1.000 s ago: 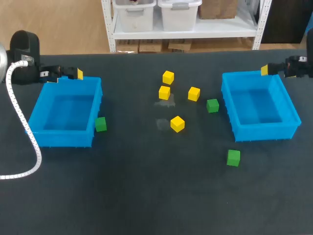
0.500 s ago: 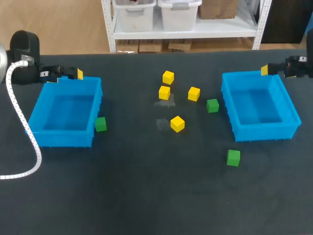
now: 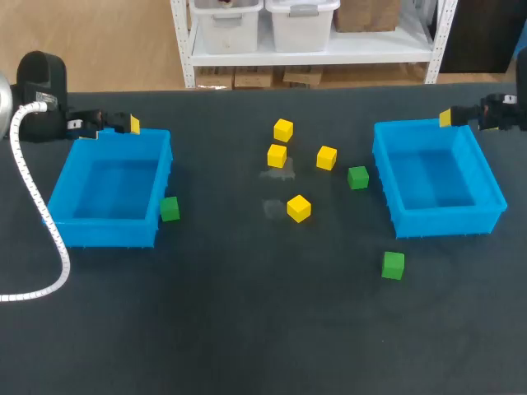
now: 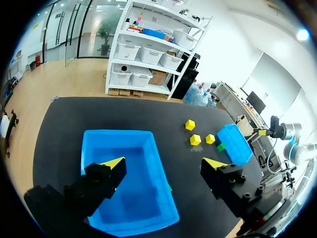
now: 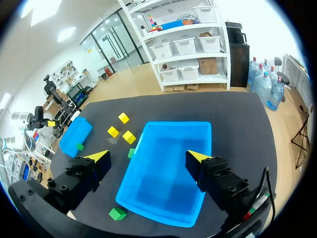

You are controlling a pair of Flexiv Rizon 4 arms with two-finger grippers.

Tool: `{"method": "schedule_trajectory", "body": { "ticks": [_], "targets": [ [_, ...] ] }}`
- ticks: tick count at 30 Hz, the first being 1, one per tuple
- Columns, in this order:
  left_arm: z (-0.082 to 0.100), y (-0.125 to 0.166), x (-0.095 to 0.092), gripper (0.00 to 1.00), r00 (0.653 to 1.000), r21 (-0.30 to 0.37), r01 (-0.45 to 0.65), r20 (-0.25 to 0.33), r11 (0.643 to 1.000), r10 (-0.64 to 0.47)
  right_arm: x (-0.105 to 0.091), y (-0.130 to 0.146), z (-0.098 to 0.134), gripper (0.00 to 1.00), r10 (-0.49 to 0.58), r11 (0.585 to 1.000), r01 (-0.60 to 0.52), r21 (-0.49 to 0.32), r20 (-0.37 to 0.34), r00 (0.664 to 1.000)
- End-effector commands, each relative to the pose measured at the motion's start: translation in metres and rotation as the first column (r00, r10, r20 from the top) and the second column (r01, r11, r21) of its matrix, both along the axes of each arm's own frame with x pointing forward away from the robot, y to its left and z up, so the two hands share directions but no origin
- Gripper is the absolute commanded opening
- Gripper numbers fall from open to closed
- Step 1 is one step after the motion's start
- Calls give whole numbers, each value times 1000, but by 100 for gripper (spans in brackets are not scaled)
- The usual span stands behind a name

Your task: Put the green cubes in the right bin and the yellow cubes in the left bin.

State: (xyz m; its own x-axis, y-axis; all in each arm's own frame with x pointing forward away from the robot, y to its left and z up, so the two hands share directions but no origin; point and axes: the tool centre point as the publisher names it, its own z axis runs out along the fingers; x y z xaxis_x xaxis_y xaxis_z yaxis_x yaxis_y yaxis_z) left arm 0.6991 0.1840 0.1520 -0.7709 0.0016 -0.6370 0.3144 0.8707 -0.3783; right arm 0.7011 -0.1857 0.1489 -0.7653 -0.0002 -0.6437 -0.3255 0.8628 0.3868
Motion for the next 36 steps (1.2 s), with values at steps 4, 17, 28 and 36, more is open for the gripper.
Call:
{"method": "schedule_trajectory", "body": {
  "ticks": [4,17,28,36],
  "targets": [
    [-1,1,0,100,1000,-6,4,5,1000,-4,0,1,0,100,-2,1000,2,-2,0,1000],
    [-1,1,0,100,1000,-6,4,5,1000,-4,12,21,17,100,64,988,-59,-139,27,998],
    [-1,1,0,100,1000,-6,4,5,1000,-4,15,72,29,100,322,869,-295,-398,2,947],
    [-1,1,0,100,1000,-6,4,5,1000,-4,6,101,28,100,504,701,-452,-551,-66,861]
  ]
}}
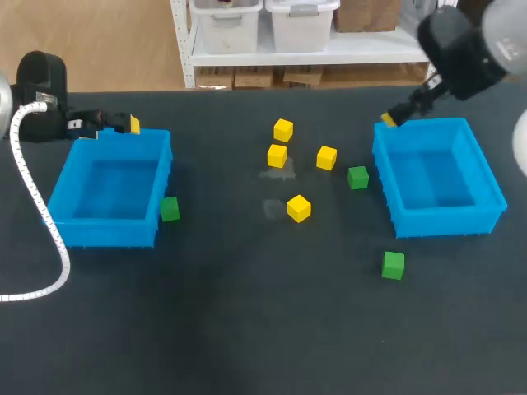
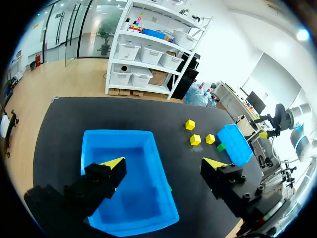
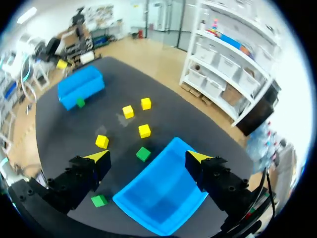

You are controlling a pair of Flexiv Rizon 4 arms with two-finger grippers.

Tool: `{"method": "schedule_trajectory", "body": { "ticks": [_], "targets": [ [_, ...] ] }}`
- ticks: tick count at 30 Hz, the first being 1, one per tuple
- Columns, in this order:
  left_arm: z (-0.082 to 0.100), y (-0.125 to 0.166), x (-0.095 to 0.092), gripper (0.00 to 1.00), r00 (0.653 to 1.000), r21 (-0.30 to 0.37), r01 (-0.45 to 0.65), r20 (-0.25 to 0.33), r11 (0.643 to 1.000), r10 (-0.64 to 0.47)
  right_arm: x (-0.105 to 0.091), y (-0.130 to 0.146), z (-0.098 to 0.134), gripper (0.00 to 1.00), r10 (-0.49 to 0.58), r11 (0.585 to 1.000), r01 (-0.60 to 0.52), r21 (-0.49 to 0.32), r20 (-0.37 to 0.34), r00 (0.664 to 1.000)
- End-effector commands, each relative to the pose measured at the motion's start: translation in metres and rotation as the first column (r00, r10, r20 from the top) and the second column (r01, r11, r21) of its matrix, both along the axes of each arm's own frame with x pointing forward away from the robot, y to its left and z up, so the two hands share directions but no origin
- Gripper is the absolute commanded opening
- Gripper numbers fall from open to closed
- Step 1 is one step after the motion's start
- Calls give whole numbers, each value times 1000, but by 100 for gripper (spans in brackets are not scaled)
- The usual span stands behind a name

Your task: Put the green cubes in the right bin and the yellow cubes in the left bin.

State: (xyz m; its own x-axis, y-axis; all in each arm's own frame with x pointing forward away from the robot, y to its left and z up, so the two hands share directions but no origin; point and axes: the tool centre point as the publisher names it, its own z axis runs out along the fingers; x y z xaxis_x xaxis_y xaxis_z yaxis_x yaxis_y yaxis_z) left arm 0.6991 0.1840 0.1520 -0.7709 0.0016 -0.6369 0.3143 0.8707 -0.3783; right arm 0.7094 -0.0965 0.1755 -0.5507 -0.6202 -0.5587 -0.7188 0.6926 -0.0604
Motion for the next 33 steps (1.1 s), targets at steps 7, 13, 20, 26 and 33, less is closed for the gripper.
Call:
{"method": "schedule_trajectory", "body": {
  "ticks": [7,13,20,26,33],
  "targets": [
    [-1,1,0,100,1000,-6,4,5,1000,-4,-8,22,-7,100,265,923,-271,-274,-60,962],
    [-1,1,0,100,1000,-6,4,5,1000,-4,-10,29,-23,100,391,825,-409,-390,-129,911],
    [-1,1,0,100,1000,-6,4,5,1000,-4,-8,42,-42,100,474,741,-506,-442,-190,860],
    [-1,1,0,100,1000,-6,4,5,1000,-4,-1,43,-68,100,476,717,-520,-465,-220,852],
    [-1,1,0,100,1000,-6,4,5,1000,-4,6,39,-96,100,457,713,-514,-477,-239,857]
  ]
}}
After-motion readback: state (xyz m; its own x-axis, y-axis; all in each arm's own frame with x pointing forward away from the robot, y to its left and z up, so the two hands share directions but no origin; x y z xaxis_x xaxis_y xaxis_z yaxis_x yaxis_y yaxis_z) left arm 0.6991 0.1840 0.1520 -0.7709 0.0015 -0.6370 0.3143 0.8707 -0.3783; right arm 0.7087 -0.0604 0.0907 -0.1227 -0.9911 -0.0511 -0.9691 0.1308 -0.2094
